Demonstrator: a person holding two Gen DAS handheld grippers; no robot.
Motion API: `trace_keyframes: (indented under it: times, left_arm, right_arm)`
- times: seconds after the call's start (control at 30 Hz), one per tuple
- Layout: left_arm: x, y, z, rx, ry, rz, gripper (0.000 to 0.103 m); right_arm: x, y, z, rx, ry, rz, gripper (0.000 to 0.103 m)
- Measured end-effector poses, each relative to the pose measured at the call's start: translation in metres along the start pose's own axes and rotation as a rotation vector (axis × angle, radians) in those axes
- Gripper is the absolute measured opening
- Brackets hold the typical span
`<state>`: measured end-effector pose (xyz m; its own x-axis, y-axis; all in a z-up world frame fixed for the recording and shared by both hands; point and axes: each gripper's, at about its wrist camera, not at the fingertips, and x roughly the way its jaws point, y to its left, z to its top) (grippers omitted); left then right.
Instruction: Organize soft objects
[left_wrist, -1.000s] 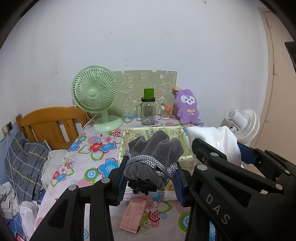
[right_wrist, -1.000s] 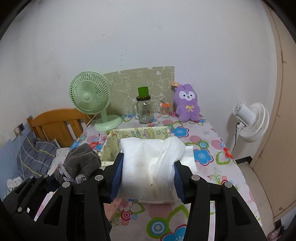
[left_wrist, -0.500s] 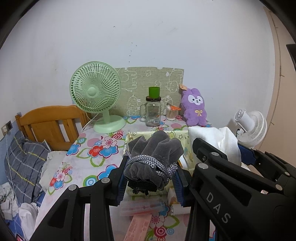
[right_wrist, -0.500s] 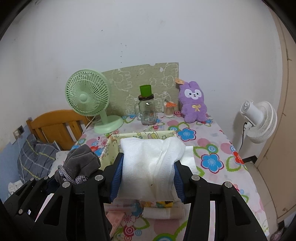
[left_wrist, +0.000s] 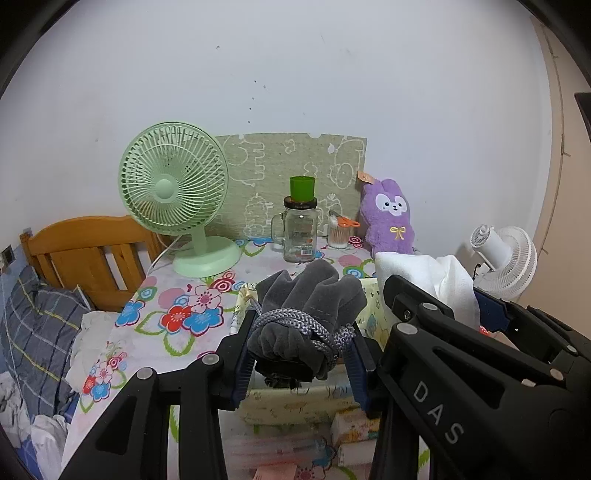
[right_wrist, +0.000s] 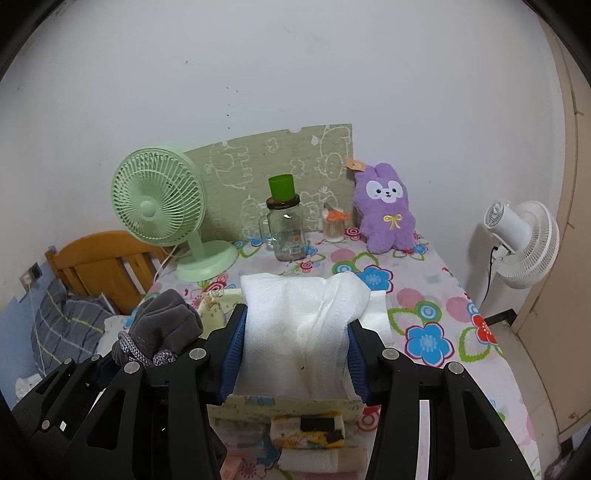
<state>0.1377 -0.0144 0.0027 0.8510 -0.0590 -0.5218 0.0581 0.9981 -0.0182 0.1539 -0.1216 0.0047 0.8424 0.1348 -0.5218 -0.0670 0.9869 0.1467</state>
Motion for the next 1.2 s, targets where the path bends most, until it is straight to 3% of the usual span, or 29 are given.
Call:
trace_keyframes:
  times: [0.4, 0.87, 0.93, 1.0, 1.2]
  left_arm:
    - [0.038, -0.003, 0.008, 0.002, 0.025, -0.009, 0.045]
    - [0.086, 0.003, 0.001, -0.025, 0.108, -0.037, 0.047]
    - [0.090, 0.004, 0.000, -0.028, 0.119, -0.041, 0.053]
    - [0.095, 0.005, 0.000, -0.026, 0.133, -0.051, 0.066]
    - [0.099, 0.008, -0.002, -0.019, 0.140, -0.037, 0.084]
  right_arm:
    - [0.037, -0.010, 0.009, -0.002, 0.027, 0.012, 0.052]
    - [0.085, -0.018, 0.004, -0.002, 0.129, 0.012, 0.052]
    - [0.090, -0.017, 0.004, -0.007, 0.136, 0.015, 0.052]
    - [0.093, -0.017, 0.003, -0.010, 0.140, 0.016, 0.052]
    - [0.100, -0.013, 0.002, -0.030, 0.140, 0.029, 0.052]
